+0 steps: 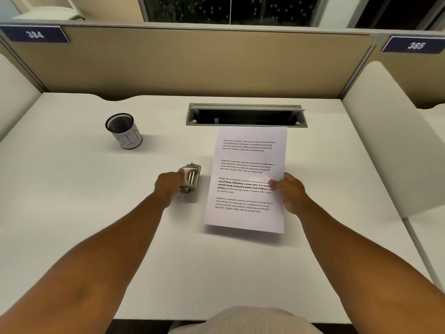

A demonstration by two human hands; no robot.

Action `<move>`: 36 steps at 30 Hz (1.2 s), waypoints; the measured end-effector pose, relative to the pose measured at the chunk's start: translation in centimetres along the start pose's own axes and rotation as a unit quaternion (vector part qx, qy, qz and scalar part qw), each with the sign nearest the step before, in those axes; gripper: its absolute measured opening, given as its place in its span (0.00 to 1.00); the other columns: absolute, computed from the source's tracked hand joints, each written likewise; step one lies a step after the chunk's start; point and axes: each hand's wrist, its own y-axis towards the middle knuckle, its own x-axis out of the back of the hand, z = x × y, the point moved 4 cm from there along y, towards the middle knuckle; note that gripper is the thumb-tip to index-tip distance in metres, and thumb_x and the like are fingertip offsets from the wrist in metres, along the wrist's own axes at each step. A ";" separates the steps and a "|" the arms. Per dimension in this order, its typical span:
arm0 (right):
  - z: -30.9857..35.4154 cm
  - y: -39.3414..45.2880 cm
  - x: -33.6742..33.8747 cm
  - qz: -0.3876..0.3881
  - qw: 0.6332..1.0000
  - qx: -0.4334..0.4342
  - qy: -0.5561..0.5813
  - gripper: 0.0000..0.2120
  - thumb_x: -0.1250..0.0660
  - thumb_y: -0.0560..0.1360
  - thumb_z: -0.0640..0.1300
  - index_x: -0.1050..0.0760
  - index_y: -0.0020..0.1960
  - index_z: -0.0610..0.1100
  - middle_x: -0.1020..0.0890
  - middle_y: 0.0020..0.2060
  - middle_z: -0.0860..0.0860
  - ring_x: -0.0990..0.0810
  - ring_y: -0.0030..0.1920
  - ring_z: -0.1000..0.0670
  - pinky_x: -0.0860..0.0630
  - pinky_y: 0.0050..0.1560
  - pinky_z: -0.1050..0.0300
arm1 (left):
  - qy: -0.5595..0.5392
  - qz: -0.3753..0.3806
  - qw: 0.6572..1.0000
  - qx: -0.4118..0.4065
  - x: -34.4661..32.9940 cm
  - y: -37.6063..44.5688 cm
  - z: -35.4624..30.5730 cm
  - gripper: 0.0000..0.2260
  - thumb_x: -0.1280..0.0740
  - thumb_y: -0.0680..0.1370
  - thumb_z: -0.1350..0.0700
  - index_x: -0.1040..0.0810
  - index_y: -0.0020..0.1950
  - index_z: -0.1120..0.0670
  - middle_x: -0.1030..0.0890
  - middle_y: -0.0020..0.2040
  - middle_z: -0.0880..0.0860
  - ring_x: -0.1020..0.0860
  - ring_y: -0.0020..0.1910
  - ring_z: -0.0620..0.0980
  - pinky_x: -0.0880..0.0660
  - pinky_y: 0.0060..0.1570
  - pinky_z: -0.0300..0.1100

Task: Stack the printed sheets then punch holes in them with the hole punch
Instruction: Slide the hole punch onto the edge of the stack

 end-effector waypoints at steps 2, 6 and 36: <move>-0.1 -0.1 0.3 -0.004 1.000 0.000 0.003 0.11 0.32 0.73 0.32 0.21 0.53 0.44 0.17 0.55 0.42 0.19 0.49 0.42 0.23 0.59 0.40 | 0.006 0.011 1.000 -0.008 -1.0 -0.6 -0.5 0.14 0.38 0.81 0.53 0.28 0.36 0.54 0.23 0.45 0.57 0.24 0.47 0.56 0.25 0.64 0.57; -0.5 -0.4 1.0 -0.004 1.000 -0.001 0.011 0.12 0.32 0.73 0.33 0.21 0.55 0.43 0.16 0.54 0.44 0.18 0.49 0.42 0.21 0.57 0.42 | 0.000 0.022 1.000 -0.008 -2.7 -1.5 -1.1 0.11 0.36 0.80 0.50 0.25 0.41 0.56 0.22 0.46 0.56 0.24 0.47 0.56 0.25 0.62 0.55; -0.5 -0.3 3.9 -0.015 0.999 0.006 -0.033 0.12 0.31 0.73 0.35 0.20 0.55 0.45 0.16 0.51 0.47 0.16 0.48 0.45 0.21 0.42 0.56 | 0.091 0.000 0.995 -0.032 -7.3 -4.6 -2.0 0.21 0.35 0.77 0.62 0.31 0.70 0.56 0.20 0.52 0.58 0.19 0.52 0.56 0.21 0.54 0.48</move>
